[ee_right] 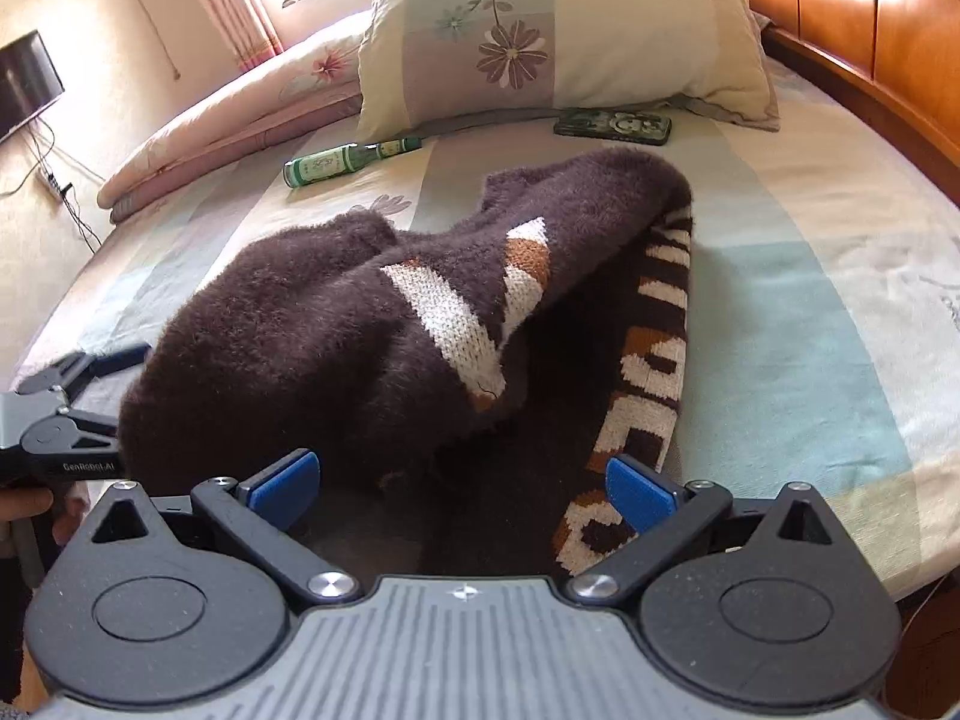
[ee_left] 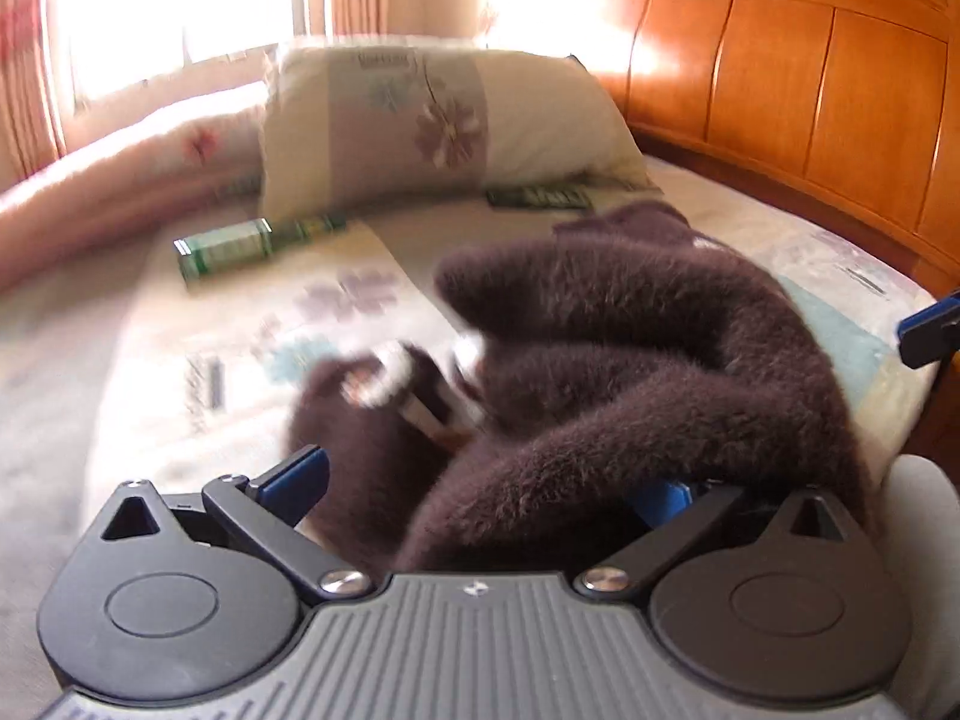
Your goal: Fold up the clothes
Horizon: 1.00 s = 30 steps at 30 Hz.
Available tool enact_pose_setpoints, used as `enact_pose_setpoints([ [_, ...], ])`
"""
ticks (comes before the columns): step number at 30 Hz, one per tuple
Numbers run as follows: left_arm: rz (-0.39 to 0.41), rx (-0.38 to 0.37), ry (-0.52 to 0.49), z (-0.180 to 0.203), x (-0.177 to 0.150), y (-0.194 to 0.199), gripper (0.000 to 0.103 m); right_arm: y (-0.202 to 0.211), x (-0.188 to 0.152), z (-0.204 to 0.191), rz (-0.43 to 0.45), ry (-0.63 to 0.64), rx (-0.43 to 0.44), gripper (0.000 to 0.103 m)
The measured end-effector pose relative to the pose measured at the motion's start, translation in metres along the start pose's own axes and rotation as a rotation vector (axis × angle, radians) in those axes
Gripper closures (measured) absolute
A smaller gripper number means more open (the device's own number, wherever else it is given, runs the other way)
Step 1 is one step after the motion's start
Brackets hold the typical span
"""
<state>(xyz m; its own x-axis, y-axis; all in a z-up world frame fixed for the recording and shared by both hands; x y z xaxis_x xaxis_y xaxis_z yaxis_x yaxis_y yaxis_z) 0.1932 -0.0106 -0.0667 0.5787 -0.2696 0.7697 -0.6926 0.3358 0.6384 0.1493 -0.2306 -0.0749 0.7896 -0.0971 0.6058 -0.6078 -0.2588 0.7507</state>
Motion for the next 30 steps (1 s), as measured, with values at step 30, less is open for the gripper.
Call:
enact_pose_setpoints([
  [30, 0.159, 0.261, 0.064, -0.064, 0.045, 0.008, 0.001, -0.035, -0.02, -0.03, -0.105, 0.036, 0.024, 0.0],
])
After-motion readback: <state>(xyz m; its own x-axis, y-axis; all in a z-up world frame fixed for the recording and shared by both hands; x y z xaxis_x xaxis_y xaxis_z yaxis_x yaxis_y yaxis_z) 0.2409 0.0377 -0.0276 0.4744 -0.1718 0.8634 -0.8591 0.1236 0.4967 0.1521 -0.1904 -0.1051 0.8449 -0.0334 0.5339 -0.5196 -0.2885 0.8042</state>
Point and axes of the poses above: each gripper's, at about its wrist camera, not at the fingertips, and y roughly against the way its jaws point, z to its right, x to its top, the point moved 7 cm from there along -y, roughly the way its jaws point, and after that the axes turned 3 degrees about -x, right-handed, at the moved point
